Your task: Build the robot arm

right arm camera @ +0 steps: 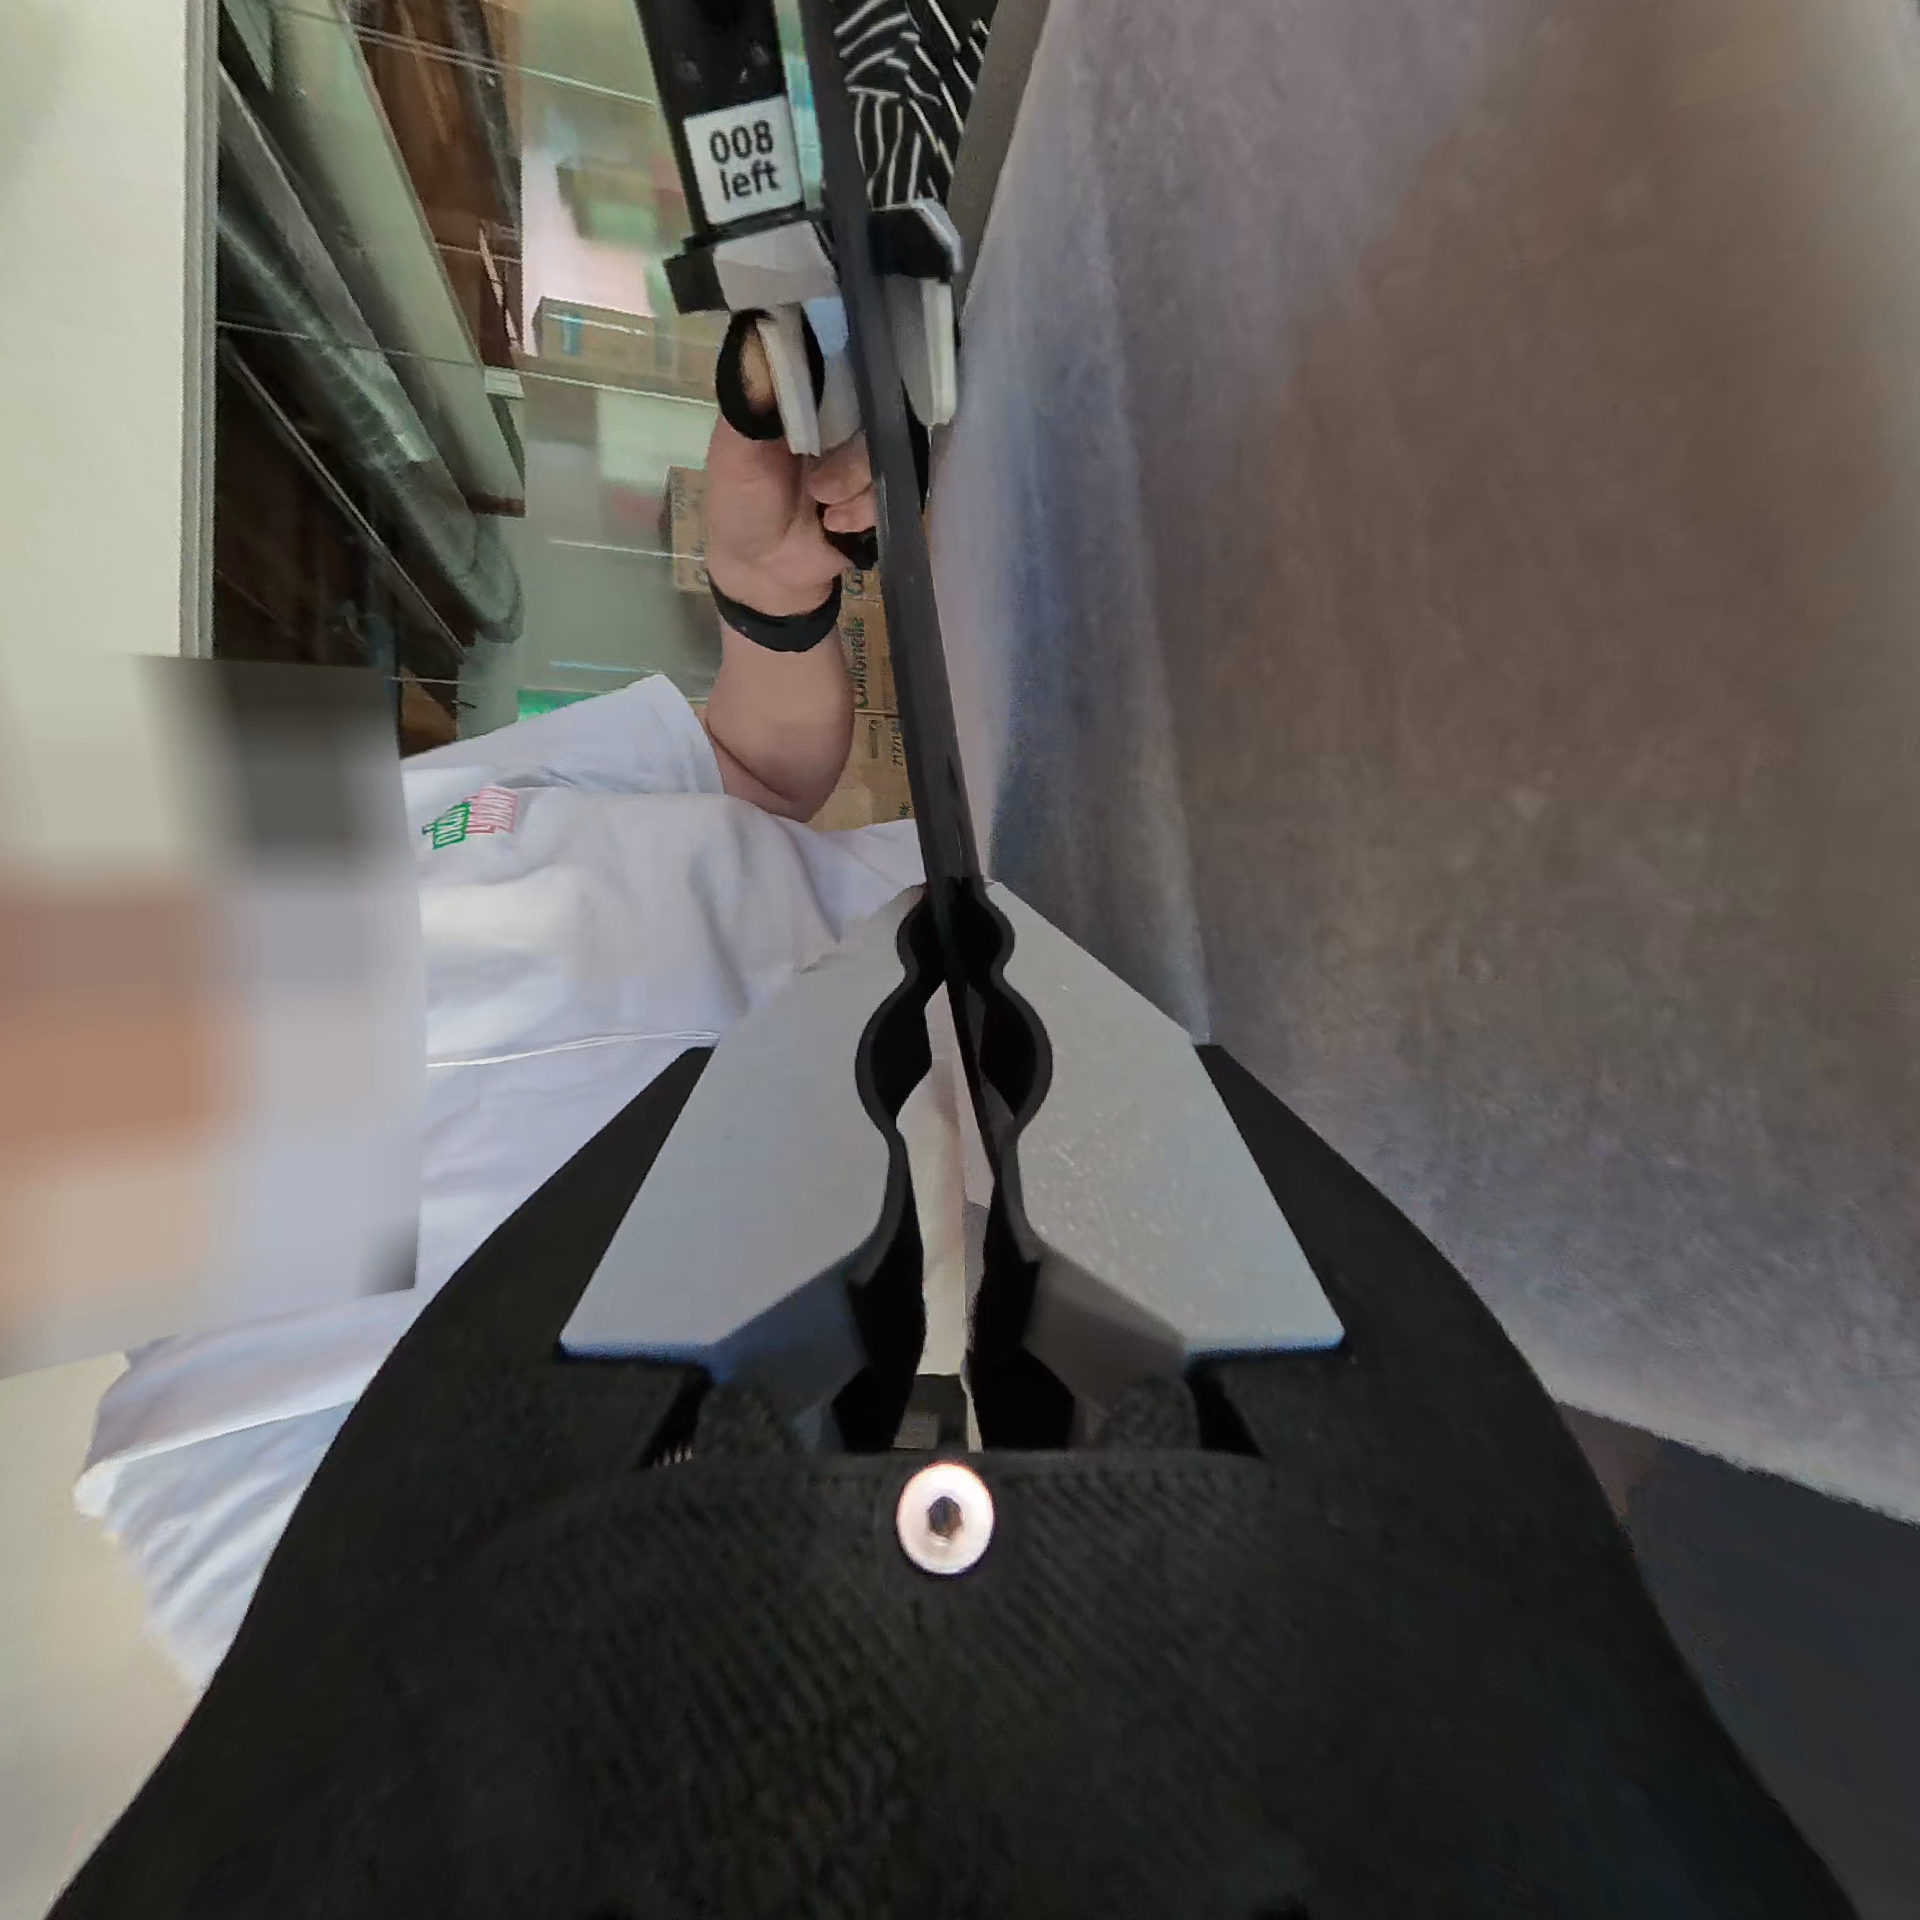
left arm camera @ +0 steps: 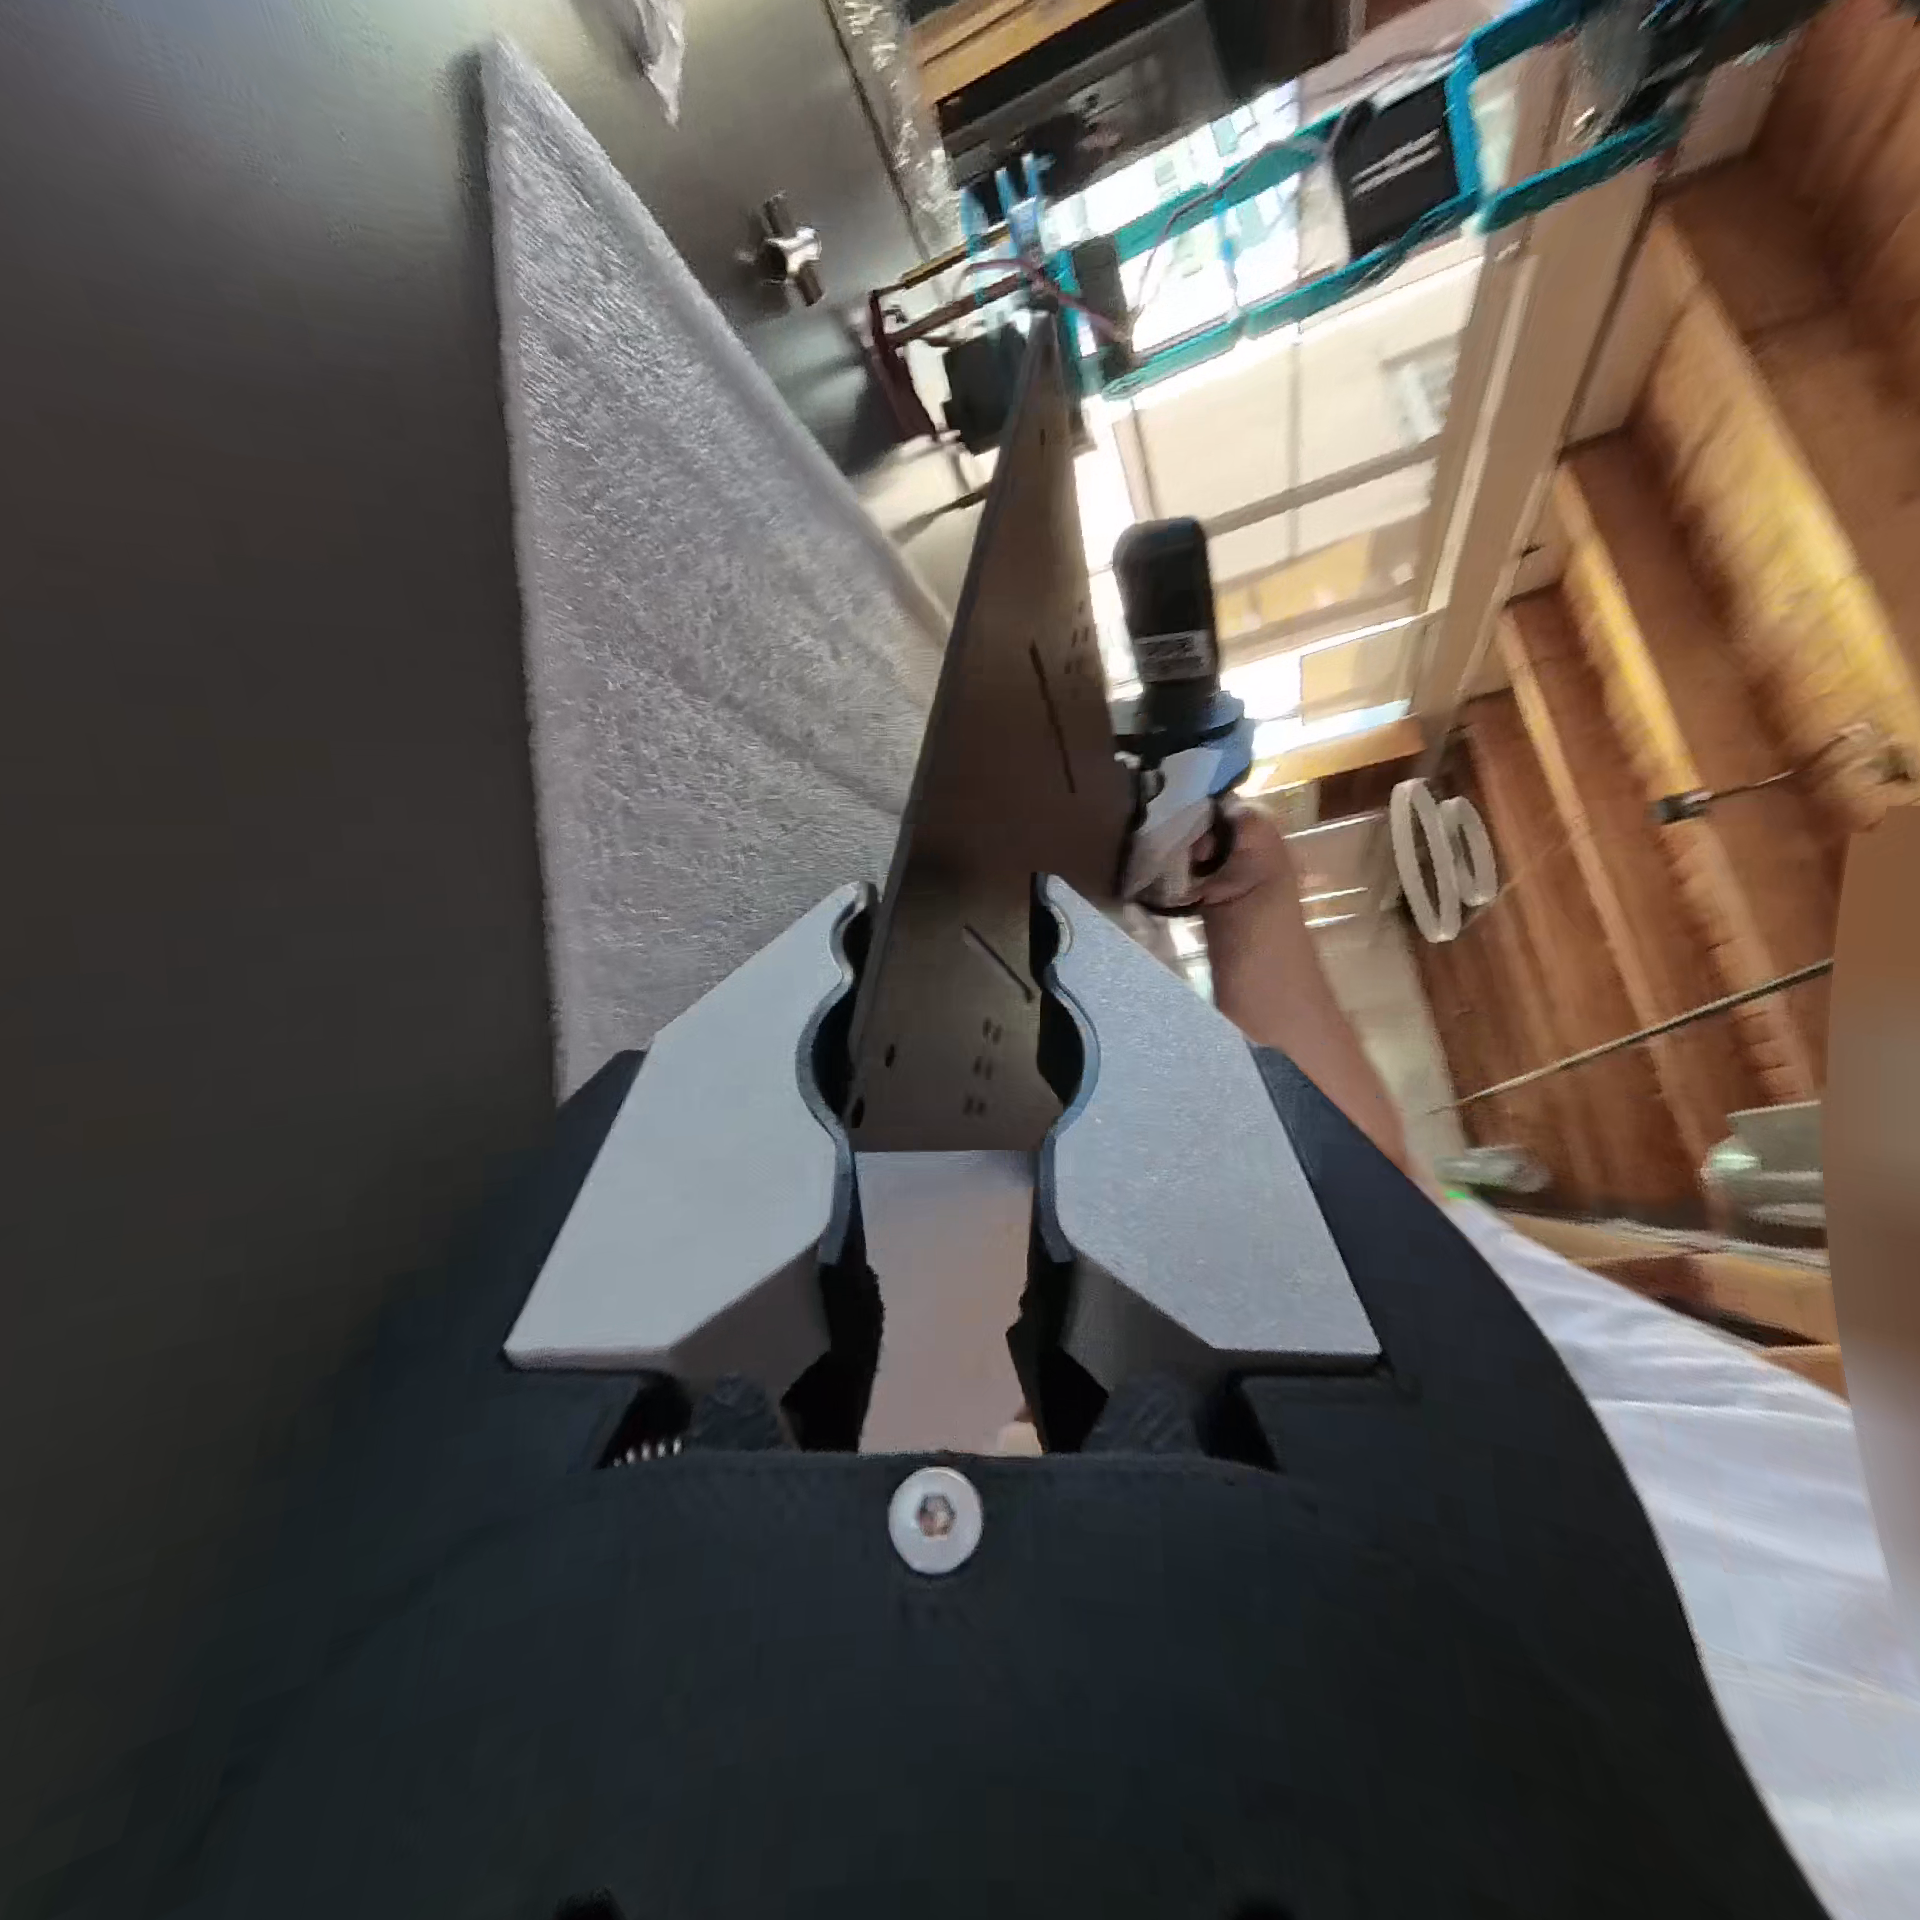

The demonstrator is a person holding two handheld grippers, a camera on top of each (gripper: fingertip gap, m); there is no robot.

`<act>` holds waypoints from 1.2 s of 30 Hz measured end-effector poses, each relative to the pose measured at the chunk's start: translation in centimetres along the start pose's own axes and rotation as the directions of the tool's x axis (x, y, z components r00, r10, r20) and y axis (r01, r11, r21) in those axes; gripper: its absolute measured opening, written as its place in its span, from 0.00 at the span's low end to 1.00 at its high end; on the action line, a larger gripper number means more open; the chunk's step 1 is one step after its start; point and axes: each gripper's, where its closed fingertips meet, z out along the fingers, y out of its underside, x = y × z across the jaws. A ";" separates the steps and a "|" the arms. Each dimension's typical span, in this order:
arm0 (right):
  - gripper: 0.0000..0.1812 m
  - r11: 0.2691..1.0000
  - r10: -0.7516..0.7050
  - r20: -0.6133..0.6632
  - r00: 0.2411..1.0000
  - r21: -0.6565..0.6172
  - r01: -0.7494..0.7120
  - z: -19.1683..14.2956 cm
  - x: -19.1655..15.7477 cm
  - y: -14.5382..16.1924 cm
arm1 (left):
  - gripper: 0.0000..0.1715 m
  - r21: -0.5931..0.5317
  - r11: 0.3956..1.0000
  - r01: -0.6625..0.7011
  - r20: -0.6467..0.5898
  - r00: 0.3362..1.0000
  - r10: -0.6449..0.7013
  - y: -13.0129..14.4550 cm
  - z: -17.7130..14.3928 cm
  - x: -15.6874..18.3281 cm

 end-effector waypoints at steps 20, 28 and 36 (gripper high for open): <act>0.08 0.986 -0.117 -0.254 0.960 0.086 0.143 -0.1 3.4 -0.7 | 0.27 -0.143 0.784 -0.604 0.162 0.767 0.621 -2.2 -3.2 -0.7; 0.16 0.956 -0.273 -0.509 0.816 -0.047 0.290 -1.2 3.6 -1.6 | 0.36 -0.386 0.381 -0.840 -0.077 0.441 0.894 6.1 3.3 2.0; 0.29 0.930 -0.358 -0.712 0.605 -0.329 0.162 -2.8 3.9 -1.9 | 0.35 -0.425 0.389 -0.817 -0.087 0.464 0.882 6.6 3.9 0.9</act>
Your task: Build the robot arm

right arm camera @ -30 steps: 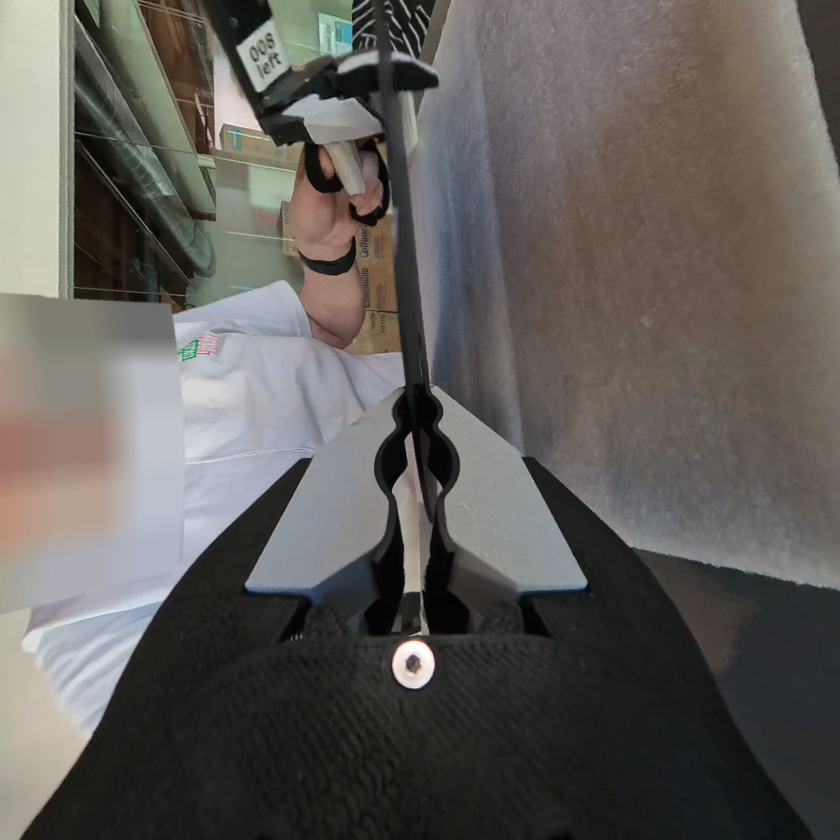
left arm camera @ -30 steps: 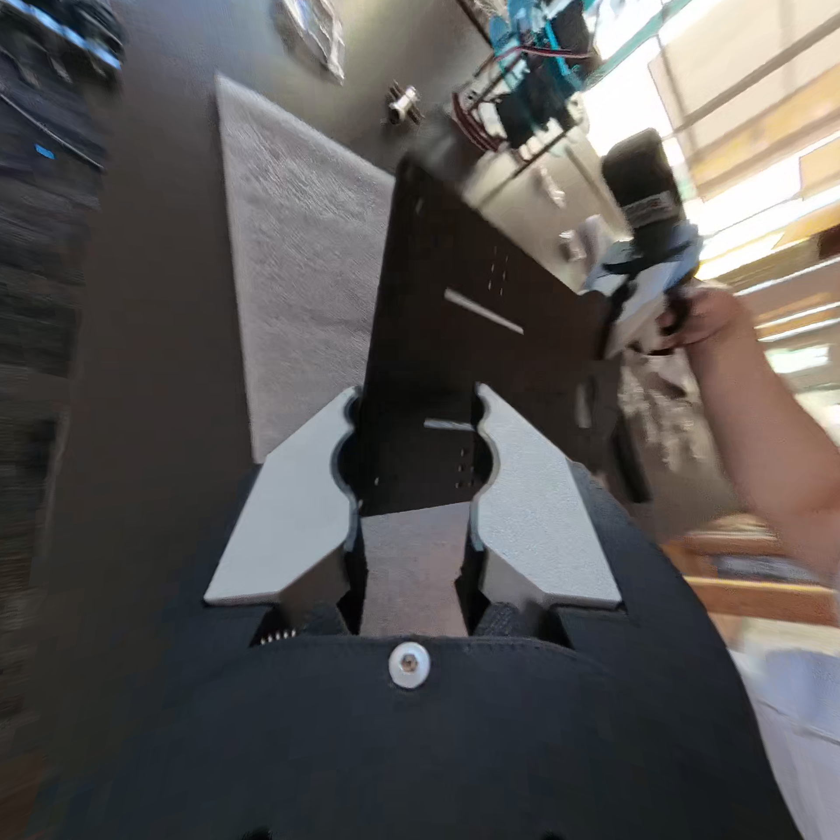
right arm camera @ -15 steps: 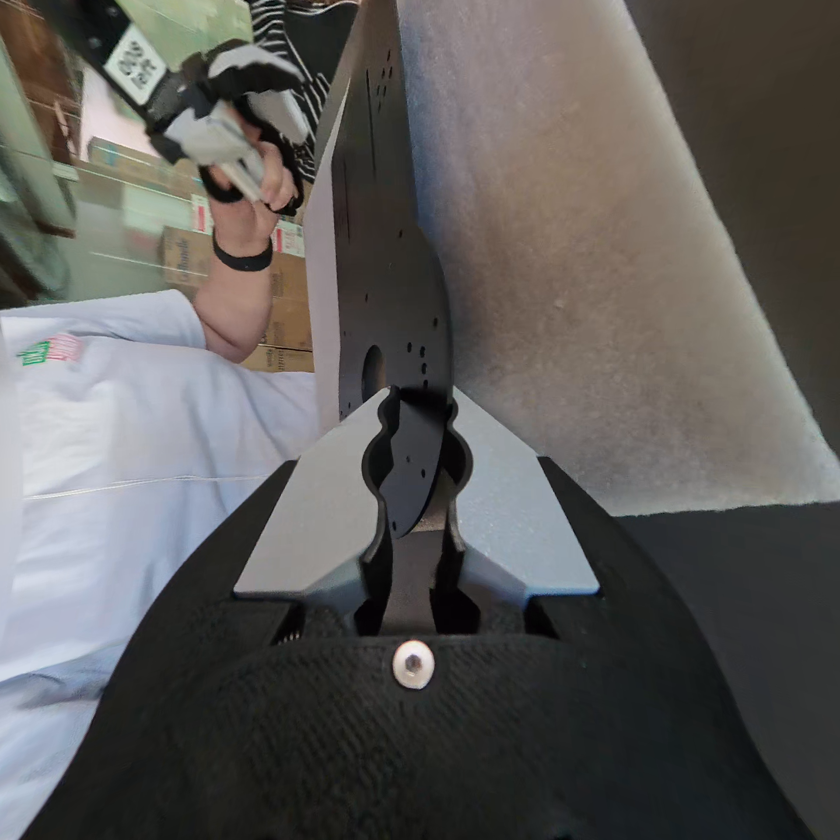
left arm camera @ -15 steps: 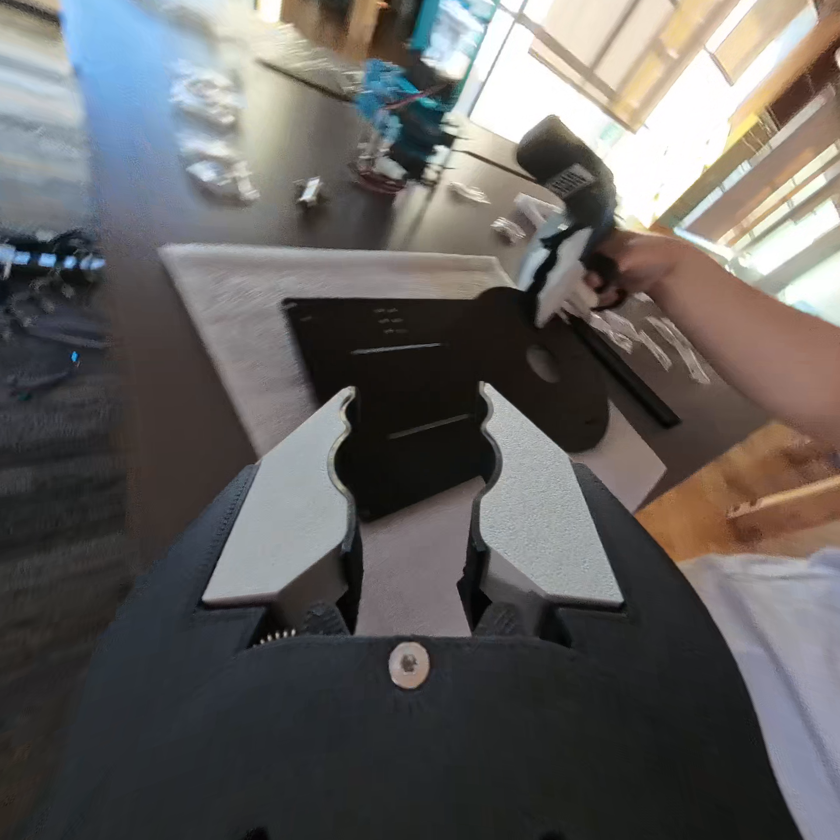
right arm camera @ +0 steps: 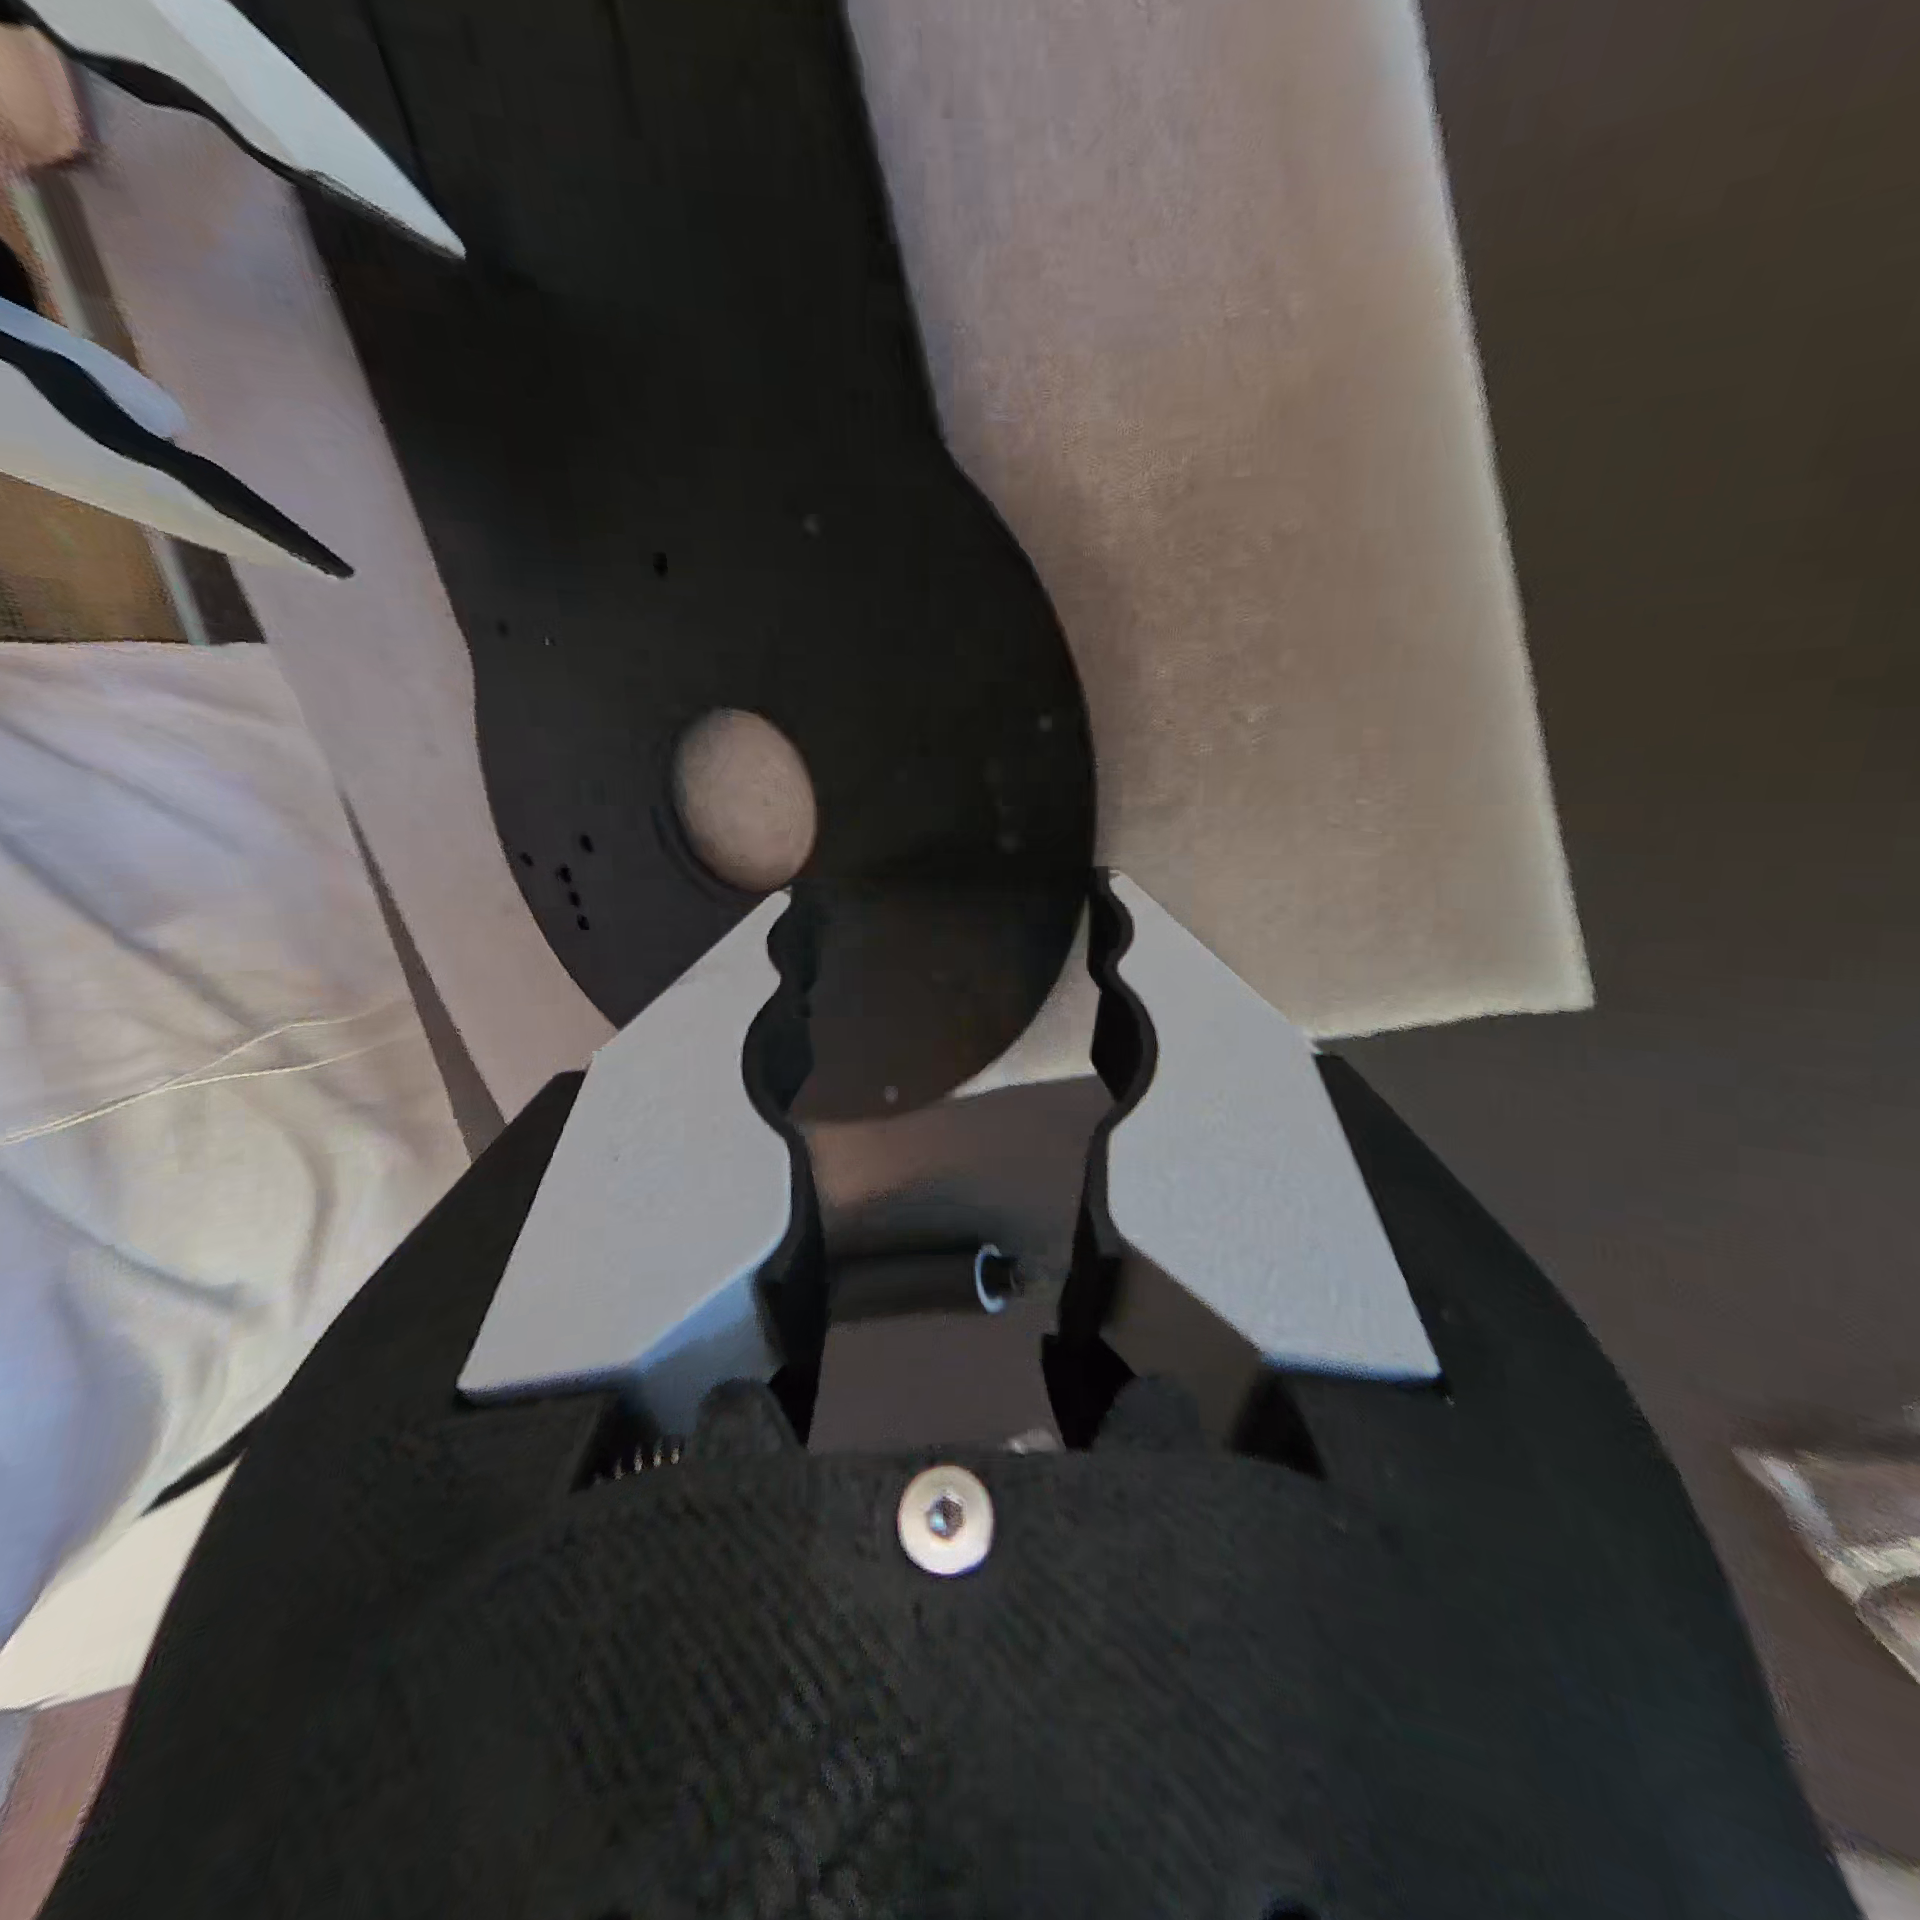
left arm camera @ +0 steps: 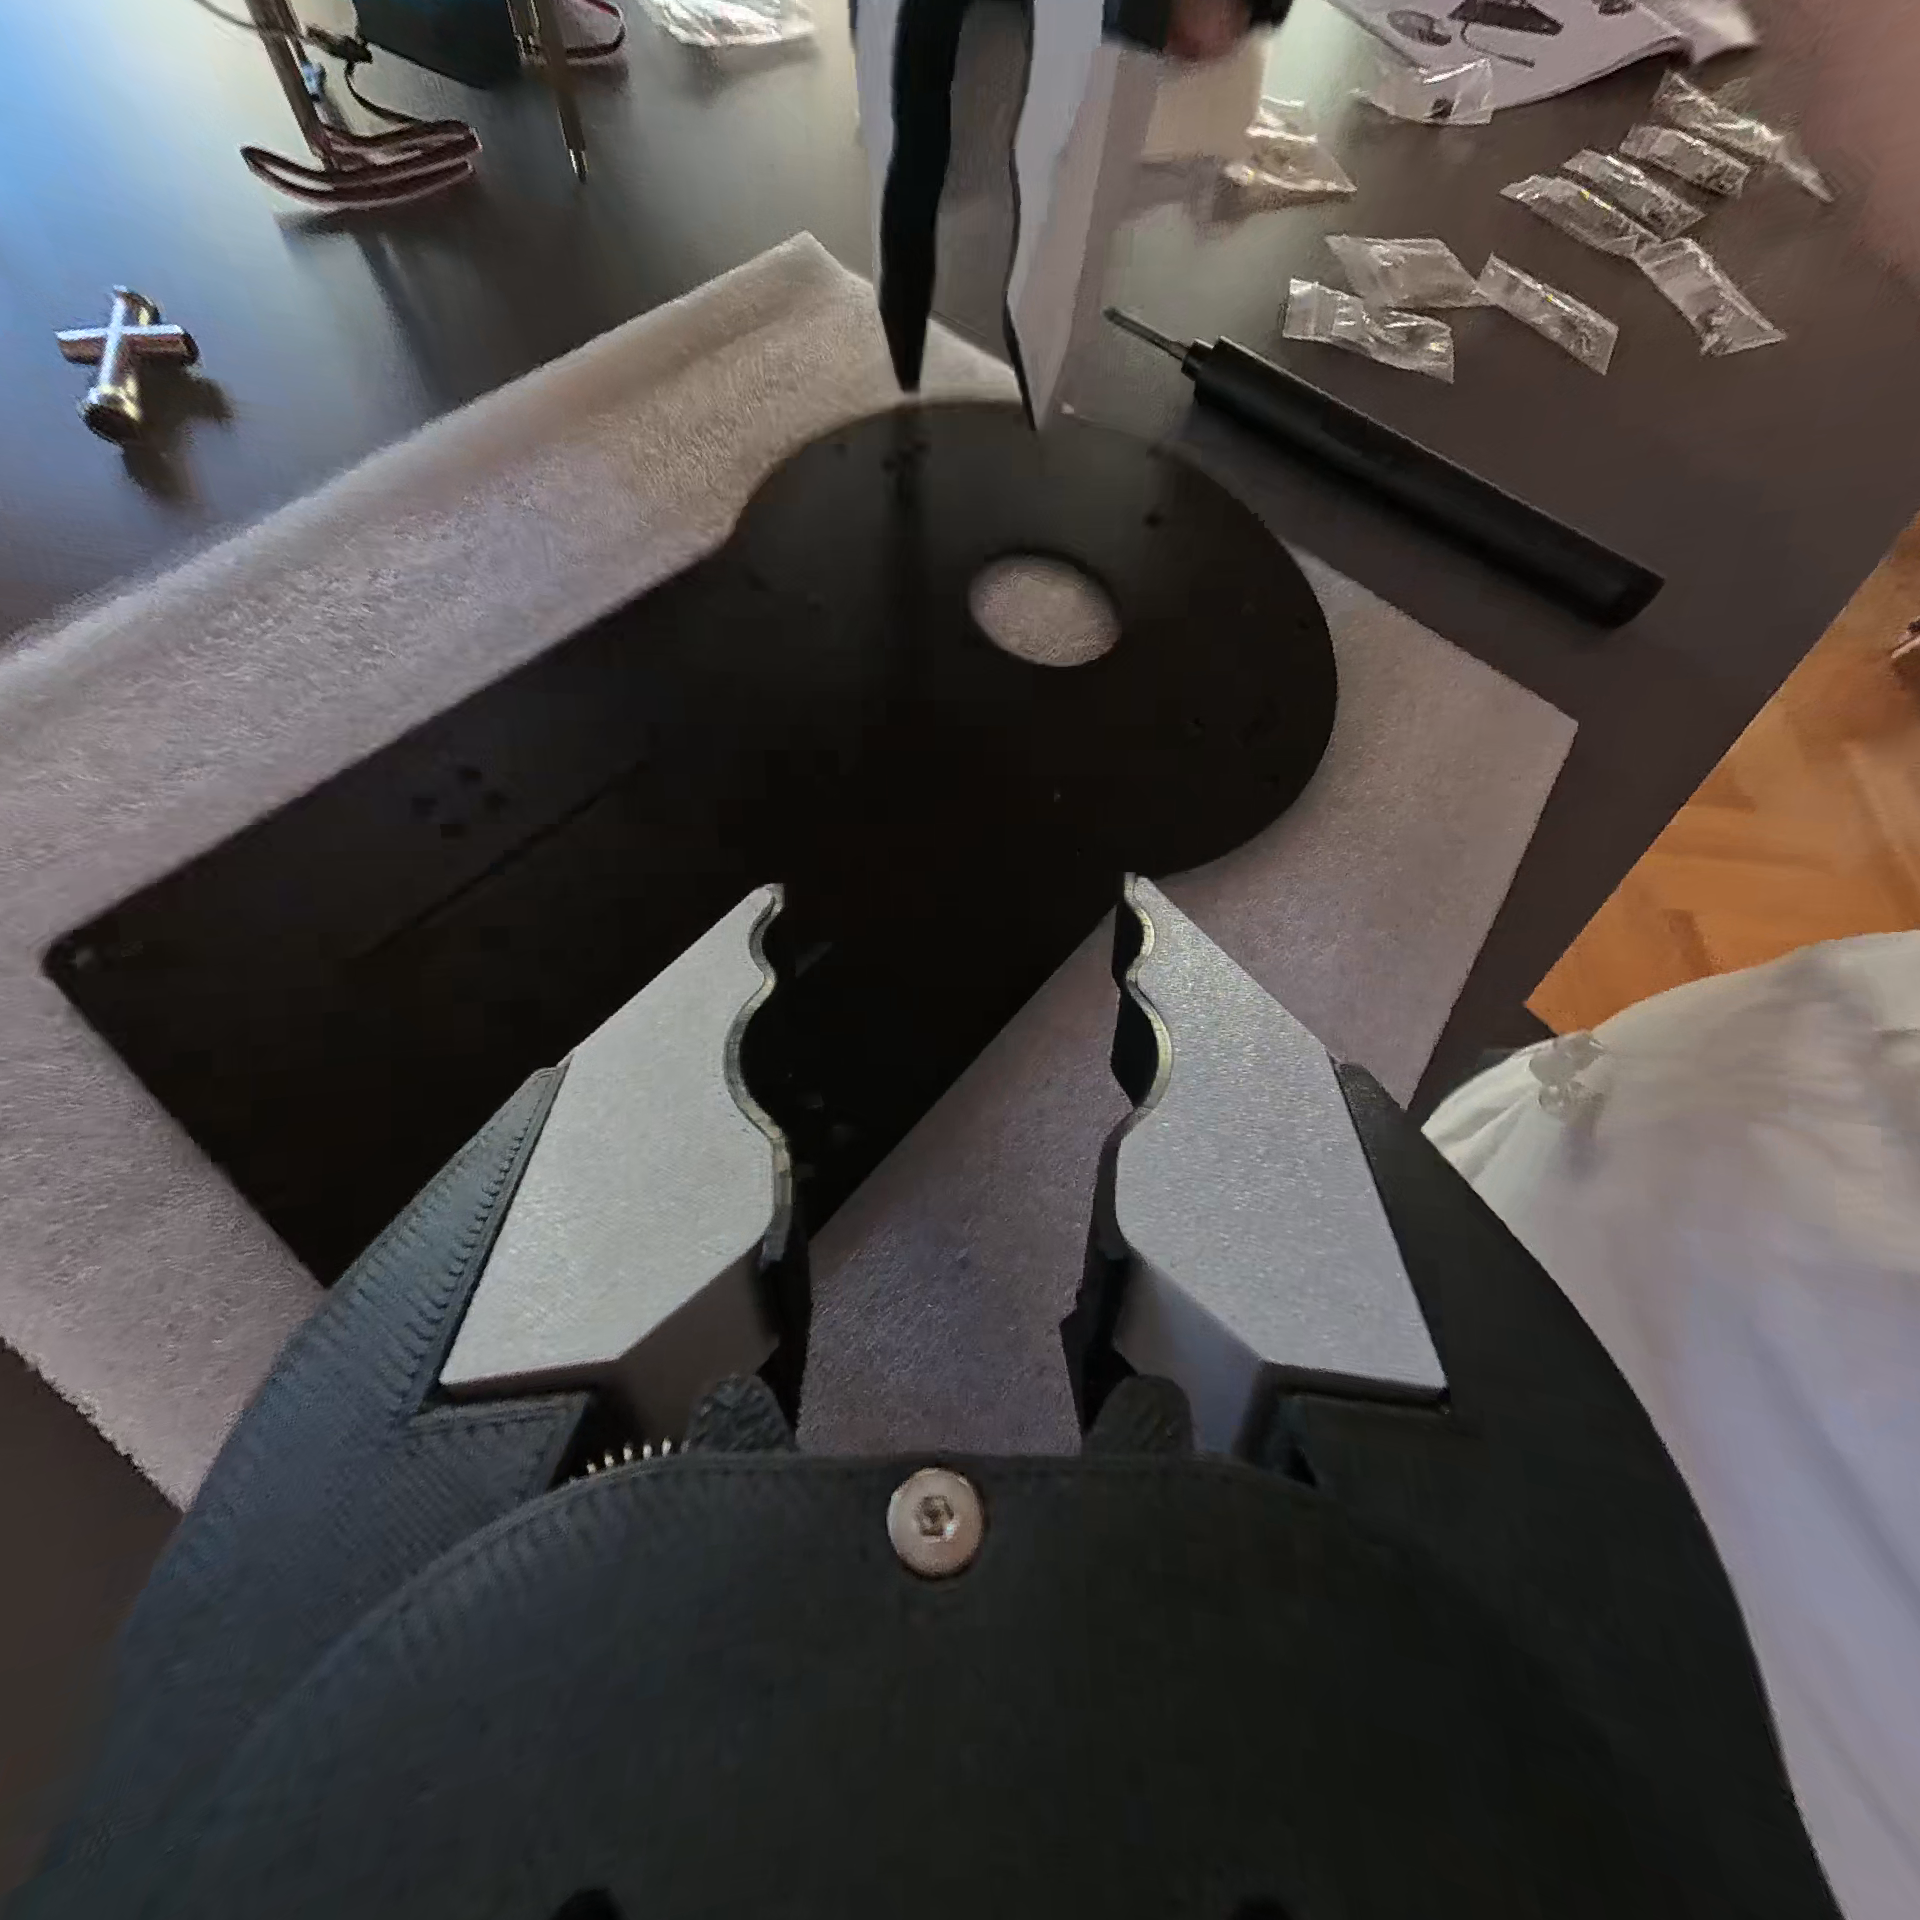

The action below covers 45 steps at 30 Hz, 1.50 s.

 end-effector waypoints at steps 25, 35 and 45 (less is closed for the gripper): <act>0.26 0.874 -0.051 -0.206 0.977 0.465 0.144 0.5 -3.2 5.6 | 0.25 0.179 0.825 0.536 0.076 0.829 -0.554 0.0 -6.1 -8.2; 0.30 0.800 -0.333 -0.486 0.808 0.307 0.515 -0.4 -1.3 -1.4 | 0.34 0.144 0.921 0.363 0.159 0.910 -0.384 1.7 -6.8 -10.0; 0.34 0.874 -0.235 -0.332 0.914 0.339 0.348 1.5 -0.2 -1.5 | 0.33 0.082 0.888 0.453 -0.019 0.891 -0.454 0.4 -4.0 -11.5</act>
